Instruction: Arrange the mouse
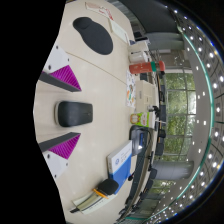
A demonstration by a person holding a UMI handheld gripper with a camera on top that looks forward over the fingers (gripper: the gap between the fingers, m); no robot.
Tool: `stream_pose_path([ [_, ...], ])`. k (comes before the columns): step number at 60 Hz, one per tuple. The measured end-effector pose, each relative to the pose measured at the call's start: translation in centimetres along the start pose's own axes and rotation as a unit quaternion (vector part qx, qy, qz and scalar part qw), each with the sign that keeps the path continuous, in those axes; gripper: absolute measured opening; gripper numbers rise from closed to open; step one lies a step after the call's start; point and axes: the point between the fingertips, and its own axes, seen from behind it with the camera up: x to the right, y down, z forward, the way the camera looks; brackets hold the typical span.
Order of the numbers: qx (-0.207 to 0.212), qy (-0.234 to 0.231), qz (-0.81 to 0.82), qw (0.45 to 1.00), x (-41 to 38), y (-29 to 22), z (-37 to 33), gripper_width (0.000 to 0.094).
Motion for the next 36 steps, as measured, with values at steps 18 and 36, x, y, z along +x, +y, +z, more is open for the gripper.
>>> stream_pose_path([
  [18,-0.022,-0.019,-0.018,0.999,0.2,-0.3,2.9,0.0444],
  [36,-0.046,0.008,-0.018,0.999,0.2,-0.8,2.9,0.032],
])
